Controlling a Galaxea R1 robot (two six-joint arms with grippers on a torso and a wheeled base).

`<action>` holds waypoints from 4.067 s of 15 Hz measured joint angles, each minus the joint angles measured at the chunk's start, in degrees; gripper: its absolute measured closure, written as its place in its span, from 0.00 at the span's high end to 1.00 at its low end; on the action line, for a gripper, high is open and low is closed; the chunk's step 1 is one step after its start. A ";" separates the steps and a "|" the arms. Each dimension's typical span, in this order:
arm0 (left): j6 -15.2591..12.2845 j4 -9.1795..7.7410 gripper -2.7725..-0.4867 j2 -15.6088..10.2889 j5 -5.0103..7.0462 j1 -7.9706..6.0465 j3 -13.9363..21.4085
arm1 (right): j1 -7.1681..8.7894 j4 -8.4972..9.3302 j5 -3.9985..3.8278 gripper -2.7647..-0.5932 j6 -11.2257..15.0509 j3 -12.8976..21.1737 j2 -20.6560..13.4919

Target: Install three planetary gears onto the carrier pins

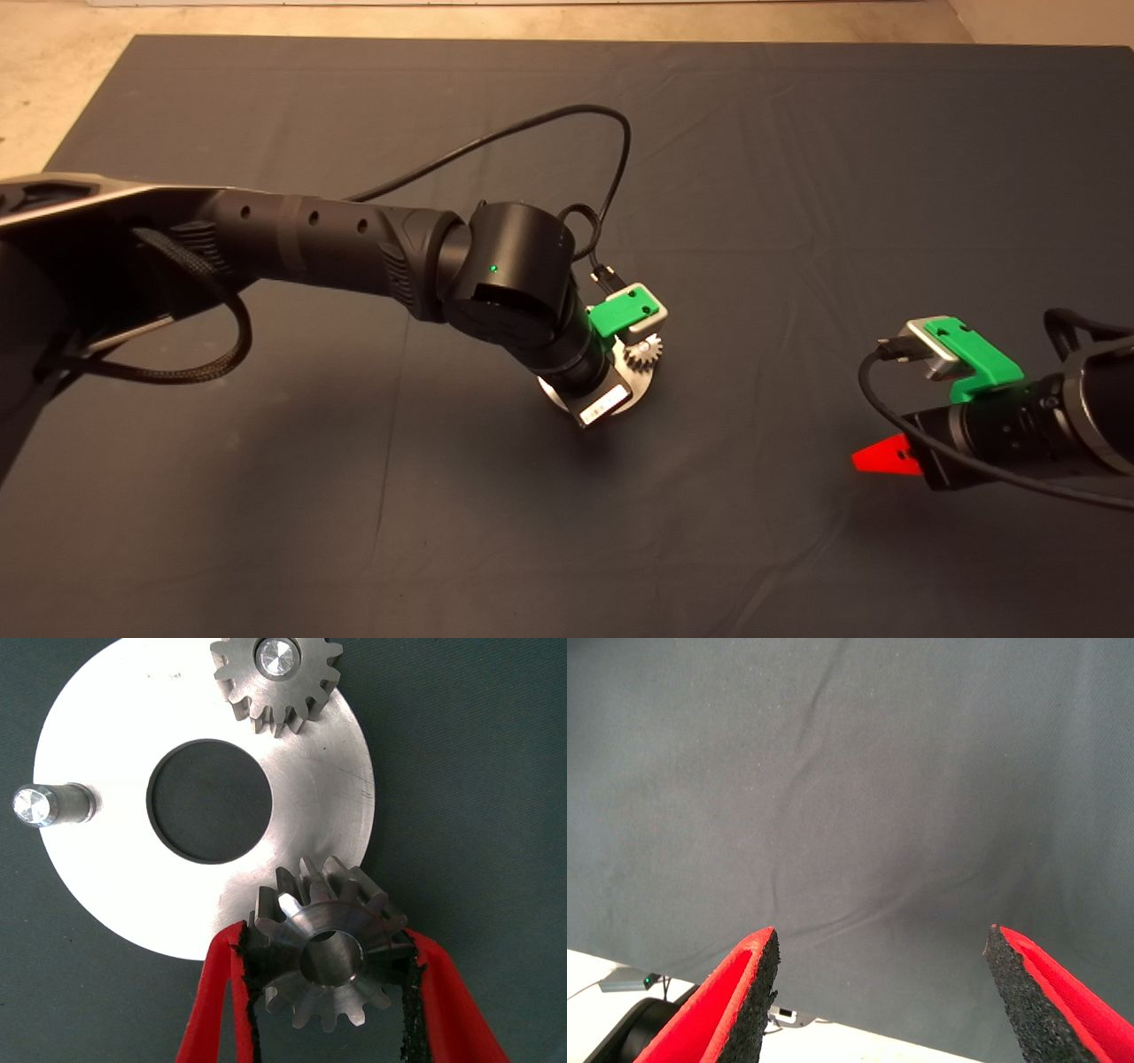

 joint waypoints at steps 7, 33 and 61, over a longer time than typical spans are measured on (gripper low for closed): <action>0.01 0.00 0.07 -0.72 0.00 0.01 -0.31 | 0.01 0.00 0.00 0.52 0.00 0.00 0.00; 0.72 0.28 0.07 -2.35 -0.88 1.89 -1.15 | 0.16 0.00 -0.03 0.52 -0.02 0.00 0.00; 1.55 0.66 0.29 -1.82 -0.99 2.71 -1.15 | 0.16 0.00 -0.02 0.52 -0.02 0.00 0.02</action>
